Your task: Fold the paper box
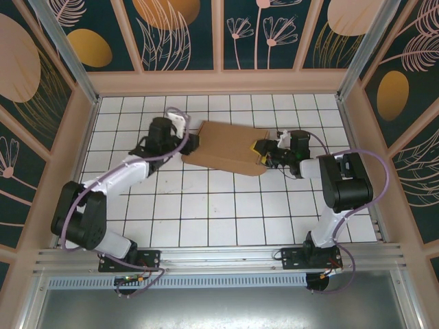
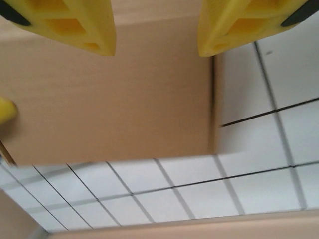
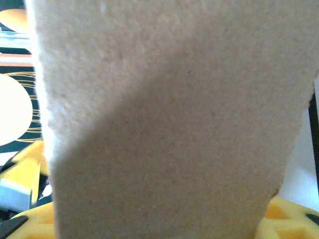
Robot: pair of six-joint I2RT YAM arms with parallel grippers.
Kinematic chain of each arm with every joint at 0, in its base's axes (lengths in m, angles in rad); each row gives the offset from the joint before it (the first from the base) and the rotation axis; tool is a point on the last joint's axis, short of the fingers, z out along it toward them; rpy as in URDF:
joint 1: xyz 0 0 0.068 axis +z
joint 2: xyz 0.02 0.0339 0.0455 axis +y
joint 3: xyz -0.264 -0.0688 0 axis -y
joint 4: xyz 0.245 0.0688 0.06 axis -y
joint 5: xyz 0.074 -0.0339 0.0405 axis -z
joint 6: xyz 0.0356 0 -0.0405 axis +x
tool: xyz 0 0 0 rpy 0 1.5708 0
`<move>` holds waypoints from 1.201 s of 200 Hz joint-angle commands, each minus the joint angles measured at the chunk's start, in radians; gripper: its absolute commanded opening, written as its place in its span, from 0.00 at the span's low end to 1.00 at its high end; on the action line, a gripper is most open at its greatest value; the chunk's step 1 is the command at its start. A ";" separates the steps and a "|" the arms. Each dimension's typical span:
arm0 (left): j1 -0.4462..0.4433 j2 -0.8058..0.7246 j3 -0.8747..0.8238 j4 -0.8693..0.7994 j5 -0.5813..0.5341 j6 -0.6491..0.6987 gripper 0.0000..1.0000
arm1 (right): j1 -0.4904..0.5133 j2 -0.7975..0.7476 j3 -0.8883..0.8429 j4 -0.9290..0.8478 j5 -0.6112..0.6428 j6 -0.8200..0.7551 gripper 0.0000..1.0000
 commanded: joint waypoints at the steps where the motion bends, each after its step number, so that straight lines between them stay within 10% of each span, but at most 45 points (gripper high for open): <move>1: -0.047 -0.006 -0.071 0.041 -0.084 0.224 0.47 | 0.002 -0.030 -0.019 0.000 -0.032 0.008 0.42; 38: -0.139 -0.027 -0.114 0.051 -0.044 0.590 0.54 | 0.003 -0.020 -0.027 0.030 -0.046 0.026 0.42; 158: -0.191 0.198 -0.054 0.140 -0.124 0.799 0.50 | 0.022 0.005 -0.041 0.066 -0.079 0.054 0.41; 240: -0.259 0.347 -0.223 0.823 -0.452 0.997 0.39 | 0.065 0.026 -0.070 0.170 -0.146 0.145 0.35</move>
